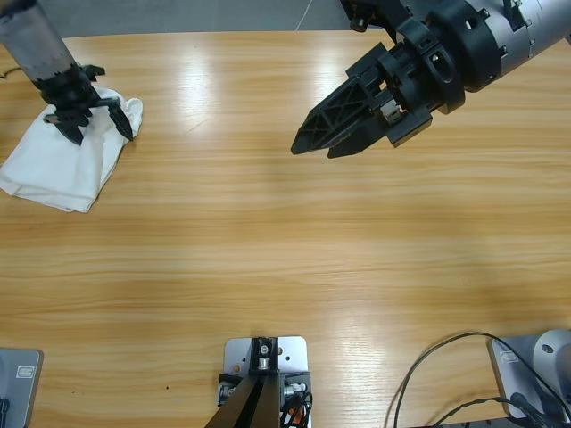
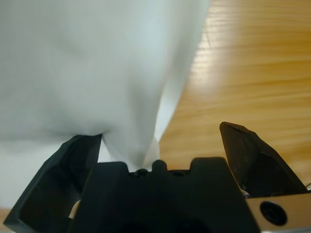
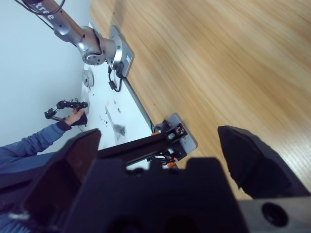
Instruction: Fold clothes
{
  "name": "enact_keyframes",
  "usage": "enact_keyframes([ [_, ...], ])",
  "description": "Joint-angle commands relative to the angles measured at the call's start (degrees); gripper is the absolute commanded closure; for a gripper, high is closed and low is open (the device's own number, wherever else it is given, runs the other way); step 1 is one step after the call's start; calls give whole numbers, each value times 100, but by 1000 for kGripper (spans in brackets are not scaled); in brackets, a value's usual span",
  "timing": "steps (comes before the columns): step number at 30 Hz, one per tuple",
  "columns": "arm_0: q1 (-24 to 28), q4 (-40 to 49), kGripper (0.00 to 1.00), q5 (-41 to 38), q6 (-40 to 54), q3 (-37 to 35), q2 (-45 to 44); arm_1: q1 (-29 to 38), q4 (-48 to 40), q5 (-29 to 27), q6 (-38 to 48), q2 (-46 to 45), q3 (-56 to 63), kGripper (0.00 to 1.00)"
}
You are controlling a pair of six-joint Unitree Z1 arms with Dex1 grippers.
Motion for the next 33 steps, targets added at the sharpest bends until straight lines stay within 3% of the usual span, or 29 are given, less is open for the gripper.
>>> enact_keyframes([
  [1, -35, -164, 36, -112, -30, 223, 219, -38, -50, 97, -80, -20, 183, 0],
  [9, -49, -147, 36, -314, 341, 223, -1055, -36, -101, 97, -80, 62, 183, 0],
  [20, -738, -305, 36, -1235, 656, -34, -44, -36, -88, 104, -80, -168, 431, 0],
  [33, -387, -296, 36, -1091, 489, -111, 590, -45, -74, 106, -89, -229, 509, 0],
])
